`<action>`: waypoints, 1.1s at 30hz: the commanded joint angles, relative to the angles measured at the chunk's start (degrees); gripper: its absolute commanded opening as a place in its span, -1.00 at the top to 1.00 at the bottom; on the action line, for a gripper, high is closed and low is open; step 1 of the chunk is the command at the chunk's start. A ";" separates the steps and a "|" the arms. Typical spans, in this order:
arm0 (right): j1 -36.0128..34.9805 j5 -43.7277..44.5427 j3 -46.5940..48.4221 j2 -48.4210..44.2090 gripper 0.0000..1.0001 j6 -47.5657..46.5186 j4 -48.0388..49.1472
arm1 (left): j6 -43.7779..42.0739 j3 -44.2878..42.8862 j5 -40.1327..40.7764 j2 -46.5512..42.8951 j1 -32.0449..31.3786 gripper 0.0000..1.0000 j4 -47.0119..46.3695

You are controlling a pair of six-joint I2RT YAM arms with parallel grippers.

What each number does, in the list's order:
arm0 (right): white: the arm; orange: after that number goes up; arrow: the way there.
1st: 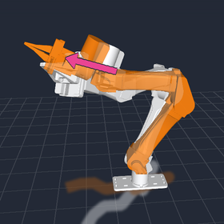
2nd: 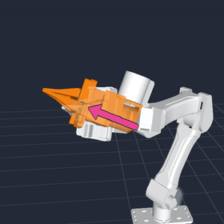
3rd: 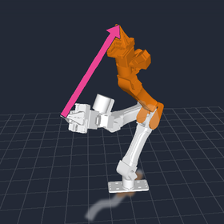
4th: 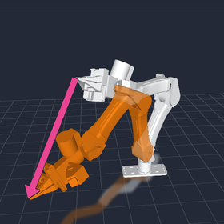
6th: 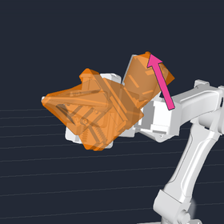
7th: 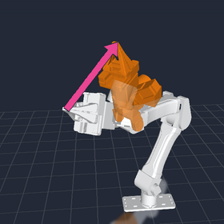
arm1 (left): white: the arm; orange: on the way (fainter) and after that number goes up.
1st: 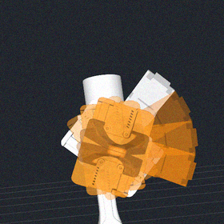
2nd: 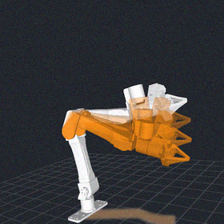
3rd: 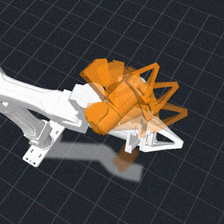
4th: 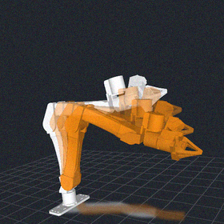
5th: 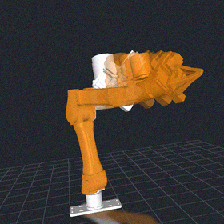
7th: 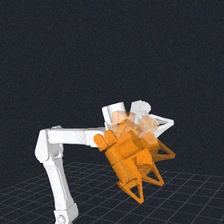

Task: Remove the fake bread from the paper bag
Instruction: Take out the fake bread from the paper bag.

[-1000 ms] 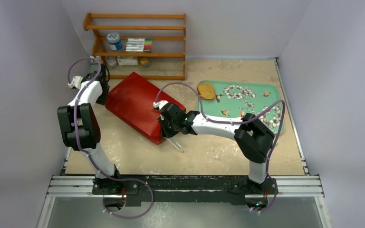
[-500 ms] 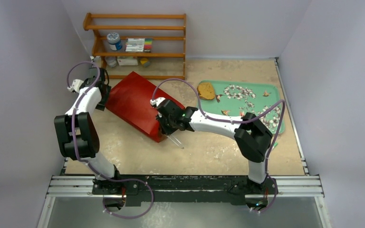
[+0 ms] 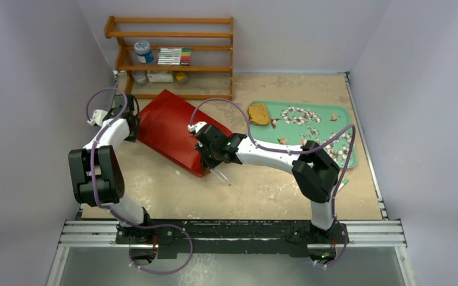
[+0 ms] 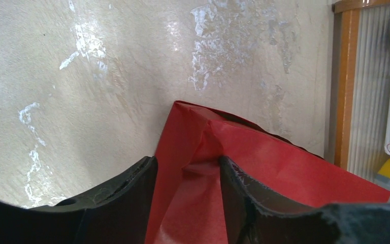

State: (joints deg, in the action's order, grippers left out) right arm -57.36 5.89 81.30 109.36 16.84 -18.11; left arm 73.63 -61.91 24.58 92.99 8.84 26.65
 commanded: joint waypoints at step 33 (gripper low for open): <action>-0.05 4.37 -7.15 -8.14 0.99 2.91 -6.17 | 6.49 -2.07 14.34 1.52 -0.01 1.00 -0.36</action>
State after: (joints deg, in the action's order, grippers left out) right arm -57.74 6.74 76.53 106.96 17.37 -21.12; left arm 78.08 -61.47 33.19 94.28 7.49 24.32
